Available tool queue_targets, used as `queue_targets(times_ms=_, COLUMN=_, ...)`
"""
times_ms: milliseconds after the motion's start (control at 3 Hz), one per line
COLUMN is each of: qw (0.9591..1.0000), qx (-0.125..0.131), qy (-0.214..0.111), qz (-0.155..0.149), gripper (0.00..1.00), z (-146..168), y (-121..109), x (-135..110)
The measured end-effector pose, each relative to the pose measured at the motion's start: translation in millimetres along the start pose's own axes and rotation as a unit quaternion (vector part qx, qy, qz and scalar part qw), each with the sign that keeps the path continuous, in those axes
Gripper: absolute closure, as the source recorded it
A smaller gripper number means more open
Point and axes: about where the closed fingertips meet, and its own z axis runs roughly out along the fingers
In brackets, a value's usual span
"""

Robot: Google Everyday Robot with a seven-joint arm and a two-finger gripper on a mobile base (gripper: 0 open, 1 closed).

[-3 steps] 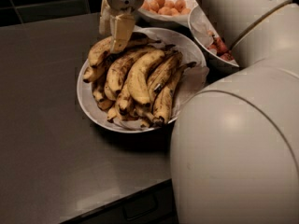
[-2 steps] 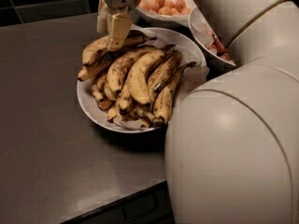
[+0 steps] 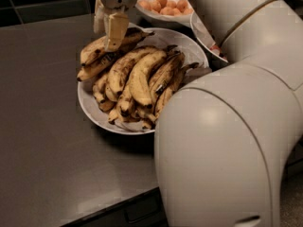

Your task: Pick banana from white bowl

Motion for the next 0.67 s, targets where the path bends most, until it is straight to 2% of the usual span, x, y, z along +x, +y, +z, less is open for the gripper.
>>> queue_targets(times_ms=333, qw=0.9999, qx=-0.009, qy=-0.007, qz=0.001, gripper=0.46, z=7, y=-1, x=-4)
queue_targets(times_ms=667, qw=0.9988, qx=-0.037, qy=-0.029, qz=0.016, gripper=0.64, z=16, y=19, x=-5)
